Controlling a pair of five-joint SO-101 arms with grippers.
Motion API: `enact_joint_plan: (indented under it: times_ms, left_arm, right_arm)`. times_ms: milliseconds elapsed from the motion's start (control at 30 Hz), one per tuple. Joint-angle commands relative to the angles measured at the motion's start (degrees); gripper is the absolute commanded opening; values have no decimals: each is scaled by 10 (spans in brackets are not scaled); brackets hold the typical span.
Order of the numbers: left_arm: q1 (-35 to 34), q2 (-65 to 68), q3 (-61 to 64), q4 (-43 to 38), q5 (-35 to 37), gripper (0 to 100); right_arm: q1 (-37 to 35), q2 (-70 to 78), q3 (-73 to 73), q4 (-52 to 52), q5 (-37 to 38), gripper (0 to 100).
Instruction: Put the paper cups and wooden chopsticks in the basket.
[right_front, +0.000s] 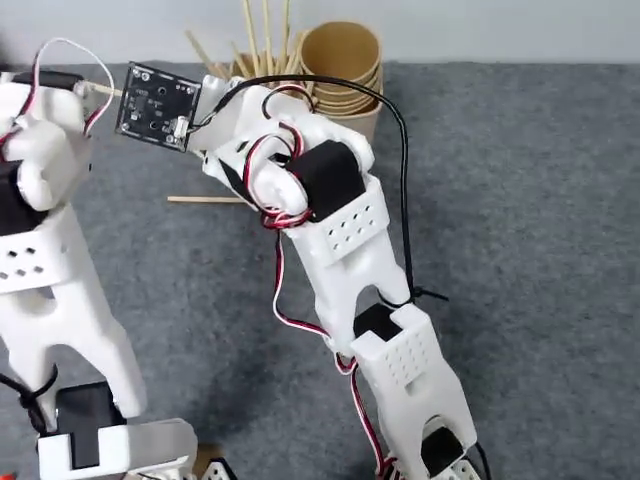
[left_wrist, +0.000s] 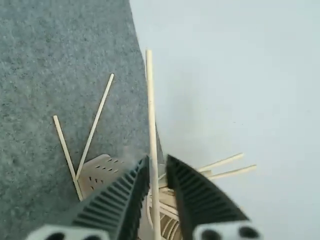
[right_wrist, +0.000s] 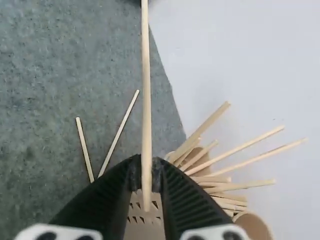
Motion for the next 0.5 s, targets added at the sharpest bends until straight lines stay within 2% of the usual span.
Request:
enact_joint_plan:
  times_ms: [0, 100, 233, 467]
  left_arm:
    - [11, -31, -19, 1, -2, 181]
    - [25, -31, -19, 1, -16, 225]
    - [49, -27, -15, 1, -16, 225]
    - [87, -25, -15, 1, -14, 224]
  right_arm:
    - [1, -11, -23, -16, 6, 8]
    - [1, -11, -23, -18, 6, 8]
    - [-8, -18, -23, -51, 7, 8]
    - [-20, -36, -23, -51, 7, 8]
